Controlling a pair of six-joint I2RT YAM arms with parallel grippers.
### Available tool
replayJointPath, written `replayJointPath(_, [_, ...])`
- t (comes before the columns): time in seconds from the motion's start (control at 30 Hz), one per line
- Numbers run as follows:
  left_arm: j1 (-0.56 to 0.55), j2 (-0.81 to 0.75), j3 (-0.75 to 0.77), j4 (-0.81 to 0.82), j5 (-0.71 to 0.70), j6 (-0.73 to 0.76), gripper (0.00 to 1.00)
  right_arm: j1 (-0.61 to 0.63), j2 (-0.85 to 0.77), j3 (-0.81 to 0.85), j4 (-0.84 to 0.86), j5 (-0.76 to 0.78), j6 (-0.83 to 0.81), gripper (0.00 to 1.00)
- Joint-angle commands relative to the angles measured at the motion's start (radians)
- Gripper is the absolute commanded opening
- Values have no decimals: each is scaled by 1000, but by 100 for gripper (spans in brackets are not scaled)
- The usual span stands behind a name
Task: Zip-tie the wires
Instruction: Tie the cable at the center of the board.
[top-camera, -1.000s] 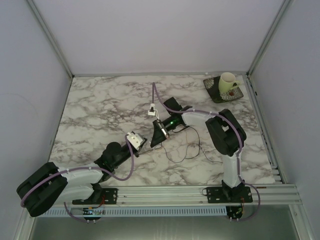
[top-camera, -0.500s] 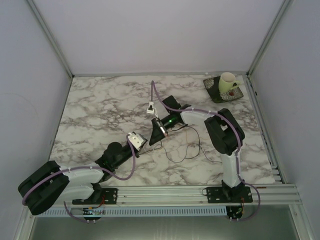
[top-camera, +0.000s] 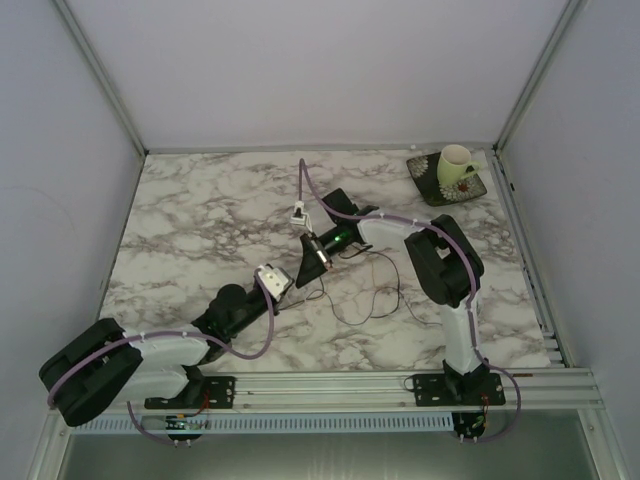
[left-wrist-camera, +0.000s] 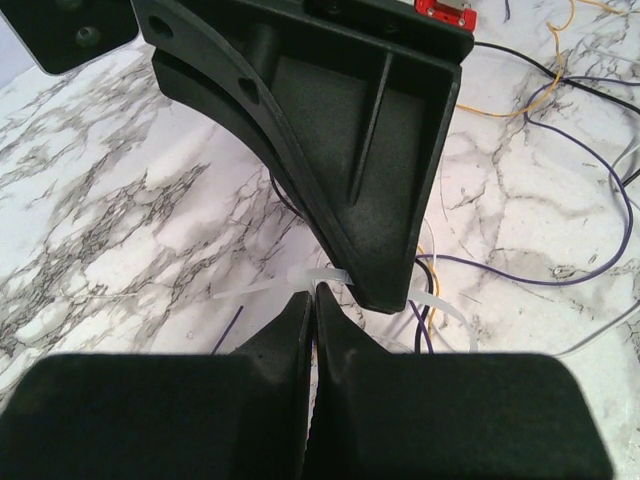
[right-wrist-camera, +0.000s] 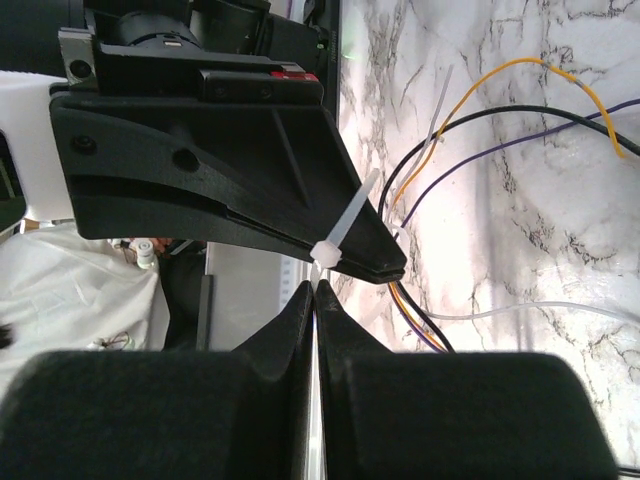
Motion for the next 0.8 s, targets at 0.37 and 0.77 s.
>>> replayJointPath(0.37, [-19, 13, 2, 60, 7, -29, 0, -15, -25, 25, 7, 25, 3, 0])
replayJointPath(0.77, [-18, 5, -19, 96, -39, -68, 0, -37, -199, -93, -9, 332, -46, 34])
